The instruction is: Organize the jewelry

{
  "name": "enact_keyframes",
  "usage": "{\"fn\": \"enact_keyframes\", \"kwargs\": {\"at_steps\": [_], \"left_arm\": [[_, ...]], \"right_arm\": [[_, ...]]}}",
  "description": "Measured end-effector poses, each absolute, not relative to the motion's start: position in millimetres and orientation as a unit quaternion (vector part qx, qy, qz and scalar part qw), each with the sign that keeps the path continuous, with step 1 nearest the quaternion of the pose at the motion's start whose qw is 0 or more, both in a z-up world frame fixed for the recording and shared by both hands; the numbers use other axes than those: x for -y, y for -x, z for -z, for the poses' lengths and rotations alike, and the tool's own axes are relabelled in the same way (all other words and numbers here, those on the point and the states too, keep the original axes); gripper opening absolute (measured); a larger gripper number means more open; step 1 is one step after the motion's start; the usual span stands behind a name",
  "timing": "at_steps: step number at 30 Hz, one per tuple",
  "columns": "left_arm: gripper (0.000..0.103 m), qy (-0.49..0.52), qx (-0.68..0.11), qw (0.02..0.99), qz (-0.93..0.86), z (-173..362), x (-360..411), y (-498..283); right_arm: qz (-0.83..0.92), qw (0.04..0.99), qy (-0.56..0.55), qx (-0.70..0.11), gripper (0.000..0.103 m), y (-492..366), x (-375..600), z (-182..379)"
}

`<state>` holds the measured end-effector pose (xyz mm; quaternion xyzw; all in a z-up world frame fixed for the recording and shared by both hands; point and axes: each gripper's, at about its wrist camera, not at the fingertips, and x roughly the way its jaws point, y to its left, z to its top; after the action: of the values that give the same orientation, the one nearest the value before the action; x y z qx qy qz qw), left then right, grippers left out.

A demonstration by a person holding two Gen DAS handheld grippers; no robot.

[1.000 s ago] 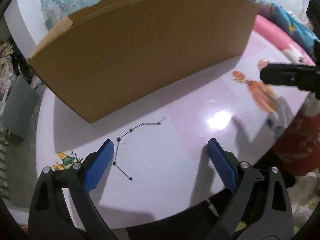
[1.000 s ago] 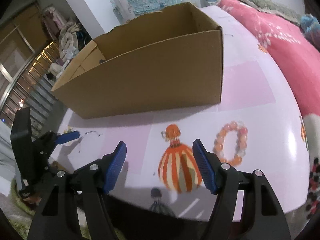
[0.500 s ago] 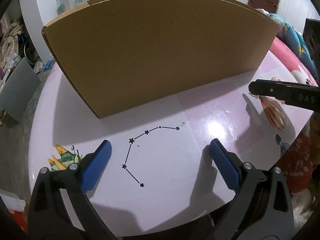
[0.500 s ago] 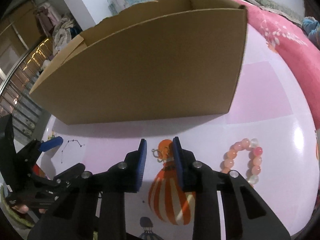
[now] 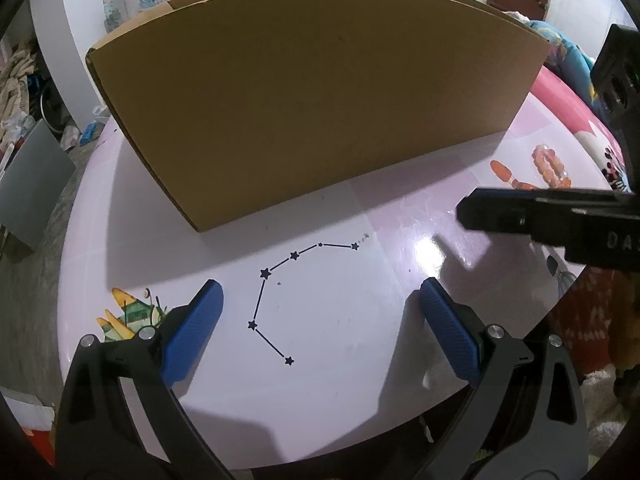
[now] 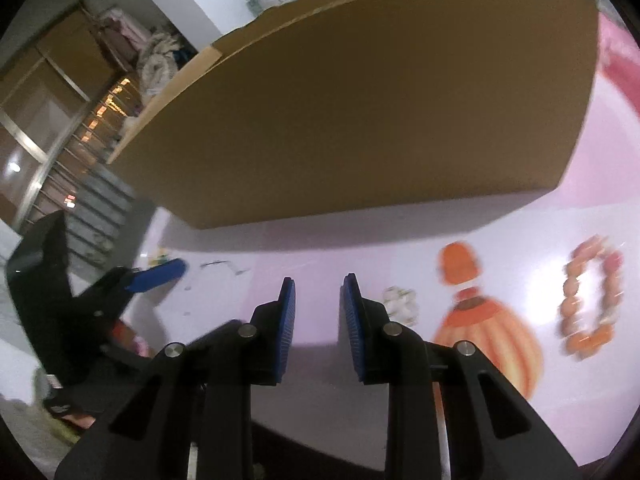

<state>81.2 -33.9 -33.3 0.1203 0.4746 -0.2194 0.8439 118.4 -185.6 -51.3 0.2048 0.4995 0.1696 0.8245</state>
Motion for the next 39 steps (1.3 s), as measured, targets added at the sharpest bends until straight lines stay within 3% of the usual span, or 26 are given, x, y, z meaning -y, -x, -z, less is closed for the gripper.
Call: {"fn": "enact_keyframes", "kwargs": {"at_steps": [3, 5, 11, 23, 32, 34, 39], "left_arm": [[0.095, -0.121, -0.473, 0.844, 0.221, 33, 28, -79], [0.095, -0.121, -0.471, 0.845, 0.222, 33, 26, -78], [0.095, -0.12, -0.468, 0.847, 0.222, 34, 29, -76], [0.095, -0.127, -0.489, 0.836, 0.216, 31, 38, -80], [0.095, -0.097, -0.413, 0.852, 0.308, -1, 67, -55], [0.091, -0.105, -0.407, 0.846, 0.328, -1, 78, -51], [0.069, -0.126, -0.405, 0.829, 0.365, 5, 106, -54]], "right_arm": [[-0.165, 0.825, -0.212, -0.496, 0.026, -117, 190, 50], [-0.151, 0.83, -0.222, -0.49, 0.042, -115, 199, 47], [-0.116, 0.837, -0.236, -0.479, 0.063, -103, 225, 45], [-0.113, 0.835, -0.269, -0.466, 0.064, -84, 248, 49], [-0.126, 0.836, -0.281, -0.454, 0.064, -76, 261, 54], [-0.122, 0.836, -0.282, -0.454, 0.064, -74, 265, 55], [-0.115, 0.838, -0.292, -0.447, 0.064, -59, 285, 55]]}}
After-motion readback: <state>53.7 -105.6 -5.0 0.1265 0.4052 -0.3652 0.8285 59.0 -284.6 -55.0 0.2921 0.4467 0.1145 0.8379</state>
